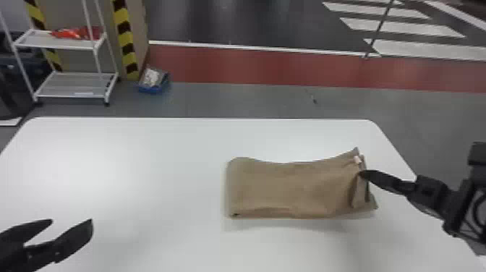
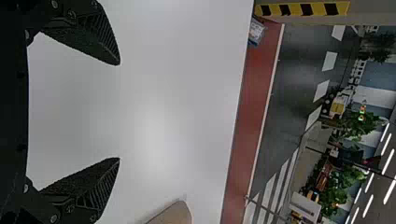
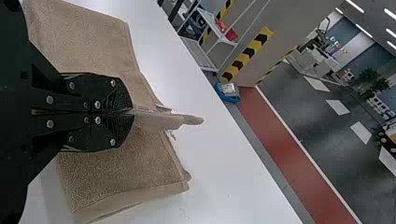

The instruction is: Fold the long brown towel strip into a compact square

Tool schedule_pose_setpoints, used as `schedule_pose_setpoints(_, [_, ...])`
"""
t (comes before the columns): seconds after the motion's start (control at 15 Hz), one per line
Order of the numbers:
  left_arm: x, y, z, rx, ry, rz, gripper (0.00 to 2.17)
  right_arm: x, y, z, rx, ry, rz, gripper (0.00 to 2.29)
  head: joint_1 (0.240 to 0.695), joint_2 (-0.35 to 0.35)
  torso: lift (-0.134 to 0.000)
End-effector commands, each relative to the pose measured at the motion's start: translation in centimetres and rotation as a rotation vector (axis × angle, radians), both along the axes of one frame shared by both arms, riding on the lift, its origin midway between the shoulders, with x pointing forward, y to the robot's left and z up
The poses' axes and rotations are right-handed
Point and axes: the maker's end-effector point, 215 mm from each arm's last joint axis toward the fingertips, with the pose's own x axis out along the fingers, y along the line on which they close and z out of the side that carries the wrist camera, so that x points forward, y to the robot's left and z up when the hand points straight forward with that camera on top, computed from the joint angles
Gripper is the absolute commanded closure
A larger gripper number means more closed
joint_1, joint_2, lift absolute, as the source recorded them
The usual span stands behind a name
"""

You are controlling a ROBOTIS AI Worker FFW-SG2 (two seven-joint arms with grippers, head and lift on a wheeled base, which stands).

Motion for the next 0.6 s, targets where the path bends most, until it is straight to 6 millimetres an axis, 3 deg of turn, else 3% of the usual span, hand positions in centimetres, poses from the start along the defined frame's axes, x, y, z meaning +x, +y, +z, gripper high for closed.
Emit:
schedule_pose_setpoints(0.0, [-0.3, -0.2, -0.3, -0.003, 0.009, -0.001, 0.17, 1.1, -0.8, -0.4, -0.013, -0.003, -0.01, 1.44, 0.695, -0.151, -0.125])
schedule_pose_setpoints(0.27, [-0.6, 0.0, -0.3, 0.001, 0.01, 0.002, 0.17, 2.2, -2.0, 0.9, -0.029, -0.015, -0.025, 1.44, 0.695, -0.161, -0.125])
schedule_pose_setpoints(0.47, [-0.7, 0.2, -0.7, -0.001, 0.018, 0.005, 0.17, 0.7, -3.5, -1.0, -0.028, 0.027, -0.045, 1.43, 0.695, -0.175, -0.125])
schedule_pose_setpoints(0.53, [-0.6, 0.1, -0.7, 0.0, 0.015, 0.003, 0.17, 0.3, -4.1, -1.3, -0.032, 0.033, -0.054, 1.23, 0.695, -0.18, -0.125])
